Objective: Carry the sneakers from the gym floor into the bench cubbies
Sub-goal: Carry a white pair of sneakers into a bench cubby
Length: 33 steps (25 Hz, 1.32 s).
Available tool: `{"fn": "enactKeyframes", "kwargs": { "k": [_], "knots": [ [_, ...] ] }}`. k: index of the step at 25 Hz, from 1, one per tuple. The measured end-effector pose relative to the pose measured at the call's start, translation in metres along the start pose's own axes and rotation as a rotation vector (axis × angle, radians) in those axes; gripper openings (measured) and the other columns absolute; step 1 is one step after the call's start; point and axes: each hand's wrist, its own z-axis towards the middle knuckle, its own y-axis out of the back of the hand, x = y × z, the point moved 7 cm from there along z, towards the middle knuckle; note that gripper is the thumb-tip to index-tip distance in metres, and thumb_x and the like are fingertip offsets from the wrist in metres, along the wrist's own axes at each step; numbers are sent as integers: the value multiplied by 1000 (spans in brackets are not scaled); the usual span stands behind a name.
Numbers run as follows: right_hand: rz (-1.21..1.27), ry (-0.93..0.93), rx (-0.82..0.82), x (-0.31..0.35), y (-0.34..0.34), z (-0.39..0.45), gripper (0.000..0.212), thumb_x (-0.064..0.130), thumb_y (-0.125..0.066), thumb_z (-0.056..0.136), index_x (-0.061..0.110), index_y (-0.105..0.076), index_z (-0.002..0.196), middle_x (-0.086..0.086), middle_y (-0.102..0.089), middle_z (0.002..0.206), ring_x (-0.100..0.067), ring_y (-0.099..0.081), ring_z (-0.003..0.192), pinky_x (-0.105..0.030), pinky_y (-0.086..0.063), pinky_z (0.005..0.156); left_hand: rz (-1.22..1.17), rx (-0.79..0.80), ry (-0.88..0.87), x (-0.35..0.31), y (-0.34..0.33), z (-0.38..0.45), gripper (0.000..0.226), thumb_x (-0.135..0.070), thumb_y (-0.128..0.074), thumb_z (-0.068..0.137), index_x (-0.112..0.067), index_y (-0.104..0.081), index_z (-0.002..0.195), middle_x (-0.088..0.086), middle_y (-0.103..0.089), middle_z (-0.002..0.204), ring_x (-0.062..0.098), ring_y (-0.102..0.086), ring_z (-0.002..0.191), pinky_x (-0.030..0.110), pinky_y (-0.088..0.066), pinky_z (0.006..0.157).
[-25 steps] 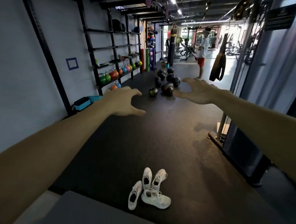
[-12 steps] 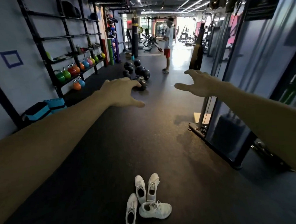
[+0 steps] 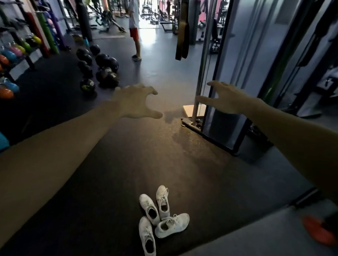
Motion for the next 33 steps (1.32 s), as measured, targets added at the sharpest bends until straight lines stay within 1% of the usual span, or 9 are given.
{"fn": "enactKeyframes", "kwargs": {
  "k": [4, 8, 12, 17, 19, 22, 27, 30, 33],
  "knots": [
    [12, -76, 11, -24, -36, 33, 95, 85, -34, 73, 27, -20, 148, -9, -22, 155, -35, -22, 140, -65, -22, 107, -8, 46, -51, 8, -42, 46, 91, -87, -51, 59, -41, -36, 136, -4, -38, 146, 27, -43, 129, 54, -33, 102],
    [8, -134, 15, -47, -90, 76, 89, 82, -34, 77, 27, -25, 146, -12, -29, 151, -39, -30, 134, -64, -27, 104, 7, 95, -68, 22, -98, 100, 86, -86, -49, 61, -42, -38, 134, -5, -41, 143, 27, -46, 126, 52, -36, 100],
    [23, -209, 50, -67, -171, 108, 89, 82, -35, 75, 27, -27, 145, -10, -35, 148, -34, -37, 130, -60, -32, 103, -36, 155, -114, 33, -175, 142, 81, -82, -52, 65, -41, -38, 134, -4, -41, 144, 27, -46, 125, 53, -35, 102],
    [72, -267, 103, -91, -318, 130, 84, 80, -39, 77, 29, -29, 144, -9, -39, 144, -31, -40, 126, -54, -33, 100, -53, 257, -180, 47, -329, 172, 80, -80, -50, 69, -39, -36, 136, -2, -39, 145, 28, -47, 124, 55, -36, 102],
    [79, -286, 124, -94, -374, 129, 84, 79, -38, 78, 28, -28, 144, -9, -40, 143, -31, -41, 125, -55, -34, 100, -64, 324, -183, 54, -392, 170, 81, -82, -50, 67, -41, -35, 135, -4, -37, 145, 27, -47, 123, 54, -36, 101],
    [64, -310, 168, -93, -481, 120, 82, 78, -36, 80, 28, -28, 144, -9, -39, 144, -31, -41, 126, -53, -36, 99, -83, 392, -197, 63, -500, 161, 82, -84, -49, 65, -43, -34, 134, -6, -38, 144, 26, -49, 121, 54, -36, 99],
    [77, -345, 252, -89, -647, 76, 82, 78, -31, 81, 28, -26, 146, -8, -36, 148, -31, -39, 129, -53, -34, 102, -98, 490, -220, 60, -672, 114, 86, -85, -49, 62, -41, -33, 134, -5, -42, 140, 27, -50, 119, 52, -37, 94],
    [73, -356, 335, -89, -750, 38, 83, 79, -29, 80, 29, -24, 146, -6, -35, 148, -29, -38, 131, -53, -32, 104, -122, 573, -213, 52, -776, 75, 86, -86, -47, 60, -42, -33, 133, -5, -43, 138, 27, -51, 117, 52, -39, 92],
    [104, -378, 424, -87, -842, -4, 84, 81, -28, 79, 30, -23, 146, -5, -35, 148, -27, -37, 131, -52, -32, 104, -155, 646, -197, 46, -866, 32, 89, -87, -44, 57, -42, -34, 133, -6, -43, 137, 26, -51, 116, 49, -40, 88]
  ]
}}
